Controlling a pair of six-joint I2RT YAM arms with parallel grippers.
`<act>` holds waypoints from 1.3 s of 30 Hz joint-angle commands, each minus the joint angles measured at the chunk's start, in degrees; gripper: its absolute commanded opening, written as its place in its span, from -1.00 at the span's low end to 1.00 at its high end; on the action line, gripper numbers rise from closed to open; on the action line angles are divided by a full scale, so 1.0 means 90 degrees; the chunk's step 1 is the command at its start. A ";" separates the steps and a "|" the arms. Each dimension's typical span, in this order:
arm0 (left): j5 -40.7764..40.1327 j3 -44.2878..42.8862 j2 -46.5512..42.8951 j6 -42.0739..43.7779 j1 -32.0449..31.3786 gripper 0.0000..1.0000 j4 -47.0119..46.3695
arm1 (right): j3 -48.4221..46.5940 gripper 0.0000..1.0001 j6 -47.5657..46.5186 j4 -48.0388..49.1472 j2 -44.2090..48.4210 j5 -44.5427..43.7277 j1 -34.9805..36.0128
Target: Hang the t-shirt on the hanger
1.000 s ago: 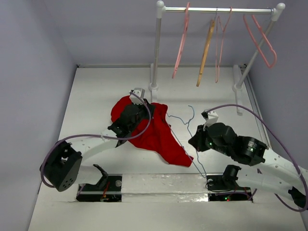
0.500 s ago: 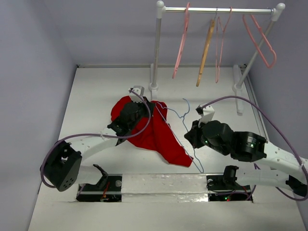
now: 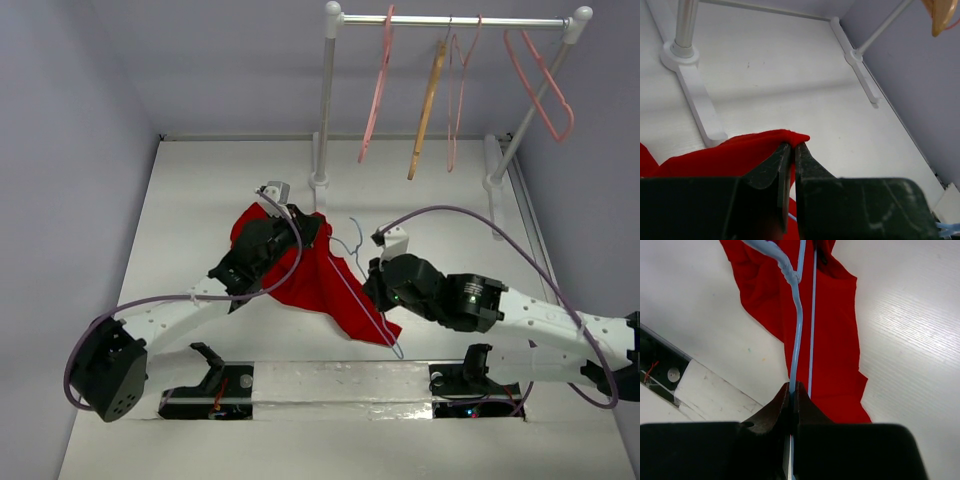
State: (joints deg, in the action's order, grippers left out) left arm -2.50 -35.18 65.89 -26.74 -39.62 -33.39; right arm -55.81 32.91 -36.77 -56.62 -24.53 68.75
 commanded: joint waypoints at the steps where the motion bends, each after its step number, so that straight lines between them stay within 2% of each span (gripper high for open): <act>1: 0.0249 0.0119 -0.0455 -0.0154 0.0037 -1.00 -0.0130 | 0.0039 -1.00 -0.0277 0.1262 -0.0066 0.0236 0.0066; 9: 0.0210 0.0042 -0.1275 -0.0085 0.0037 -1.00 0.0564 | 0.0195 -1.00 -0.0609 0.2503 0.0480 0.0041 0.0066; 14: 0.0228 -0.0085 -0.1549 -0.0095 0.0037 -1.00 0.0819 | 0.0185 -1.00 -0.0492 0.2748 0.0627 0.0789 0.0066; 15: 0.0249 -0.0114 -0.1578 -0.0095 0.0037 -1.00 0.0819 | 0.0147 -1.00 -0.0492 0.2709 0.0530 0.0889 0.0066; 16: 0.0249 -0.0385 -0.1666 -0.0018 0.0037 -1.00 0.1070 | -0.0076 -1.00 -0.0453 0.2342 -0.0012 0.1132 0.0066; 18: 0.0239 -0.0465 -0.1773 0.0012 0.0037 -1.00 0.1160 | -0.0156 -1.00 -0.0443 0.2241 -0.0046 0.1154 0.0066; 23: 0.0024 -0.1051 -0.2115 0.0159 0.0037 -1.00 0.1843 | 0.0166 -1.00 -0.0365 0.1793 0.0956 0.1124 0.0066; 26: 0.0063 -0.1345 -0.2077 0.0178 0.0037 -1.00 0.2108 | 0.0410 -1.00 -0.0278 0.1713 0.1261 0.1504 0.0066; 30: 0.0249 -0.1433 -0.1911 0.0081 0.0037 -1.00 0.2098 | 0.0644 -1.00 -0.0296 0.1976 0.1291 0.1778 0.0066; 34: 0.0804 -0.1521 -0.1755 0.0071 0.0037 -1.00 0.2176 | 0.0664 -1.00 -0.0677 0.2639 0.1213 0.1623 0.0066; 39: 0.1448 -0.1862 -0.1569 0.0207 0.0037 -1.00 0.2381 | 0.0235 -1.00 -0.1282 0.3401 0.0657 0.1495 0.0007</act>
State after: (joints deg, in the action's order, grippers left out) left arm 4.95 -47.27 51.90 -25.93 -39.55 -10.39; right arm -50.39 26.00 -15.75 -48.71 -10.96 68.69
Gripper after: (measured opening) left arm 0.014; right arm 0.043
